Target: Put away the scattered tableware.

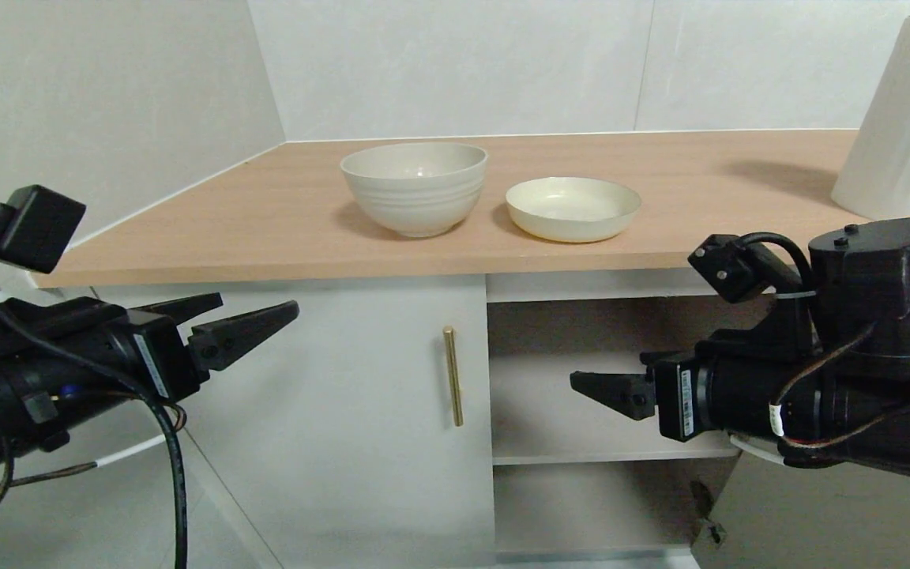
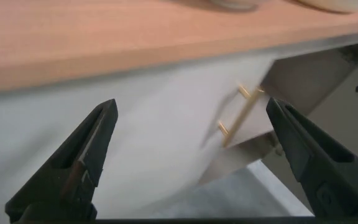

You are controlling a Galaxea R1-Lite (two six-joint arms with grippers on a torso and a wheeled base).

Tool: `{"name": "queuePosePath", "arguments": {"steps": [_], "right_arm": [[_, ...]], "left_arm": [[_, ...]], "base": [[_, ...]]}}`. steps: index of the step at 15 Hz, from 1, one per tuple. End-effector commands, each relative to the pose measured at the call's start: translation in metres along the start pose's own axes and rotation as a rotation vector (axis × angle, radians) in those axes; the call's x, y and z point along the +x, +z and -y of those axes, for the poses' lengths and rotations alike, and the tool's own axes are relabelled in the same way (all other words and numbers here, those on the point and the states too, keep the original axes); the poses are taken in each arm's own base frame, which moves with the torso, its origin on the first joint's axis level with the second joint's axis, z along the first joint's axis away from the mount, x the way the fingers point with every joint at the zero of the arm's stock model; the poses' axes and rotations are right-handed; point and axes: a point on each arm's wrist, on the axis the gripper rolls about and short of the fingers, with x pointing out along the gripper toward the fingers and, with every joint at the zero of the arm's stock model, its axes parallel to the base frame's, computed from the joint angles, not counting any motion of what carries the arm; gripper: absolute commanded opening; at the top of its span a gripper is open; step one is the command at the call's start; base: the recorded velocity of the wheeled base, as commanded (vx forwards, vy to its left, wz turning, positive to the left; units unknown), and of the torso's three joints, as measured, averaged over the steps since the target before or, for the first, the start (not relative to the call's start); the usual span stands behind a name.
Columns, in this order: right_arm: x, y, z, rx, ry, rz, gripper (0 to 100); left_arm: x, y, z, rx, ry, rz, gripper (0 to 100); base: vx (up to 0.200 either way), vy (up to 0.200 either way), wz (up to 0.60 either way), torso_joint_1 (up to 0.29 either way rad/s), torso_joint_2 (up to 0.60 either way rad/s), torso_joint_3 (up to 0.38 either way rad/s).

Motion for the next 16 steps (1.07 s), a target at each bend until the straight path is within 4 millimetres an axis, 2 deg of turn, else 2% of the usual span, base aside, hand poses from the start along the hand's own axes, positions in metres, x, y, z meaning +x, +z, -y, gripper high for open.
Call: {"name": "queuePosePath", "arguments": {"steps": [1, 5, 8, 12, 16], "right_arm": [[-0.009, 0.004, -0.001, -0.001, 0.010, 0.026, 100], [-0.010, 0.006, -0.002, -0.002, 0.011, 0.036, 100], [-0.008, 0.006, -0.001, 0.000, 0.006, 0.031, 100], [-0.003, 0.003, 0.000, 0.000, 0.001, 0.018, 100], [0.002, 0.004, 0.004, 0.004, -0.013, 0.023, 100]], "left_arm": [[-0.015, 0.006, 0.008, 0.010, -0.023, 0.030, 100], [-0.047, 0.022, 0.021, -0.001, -0.040, -0.050, 100], [-0.061, 0.028, 0.025, -0.018, -0.024, -0.146, 100], [-0.056, 0.028, 0.024, -0.022, -0.026, -0.166, 100], [-0.036, 0.023, 0.019, -0.031, -0.017, -0.211, 100]], "base": [[0.000, 0.000, 0.00, 0.000, 0.00, 0.000], [0.000, 0.000, 0.00, 0.000, 0.00, 0.000], [0.000, 0.000, 0.00, 0.000, 0.00, 0.000], [0.000, 0.000, 0.00, 0.038, -0.19, -0.156], [0.000, 0.000, 0.00, 0.129, -0.41, -0.299]]}}
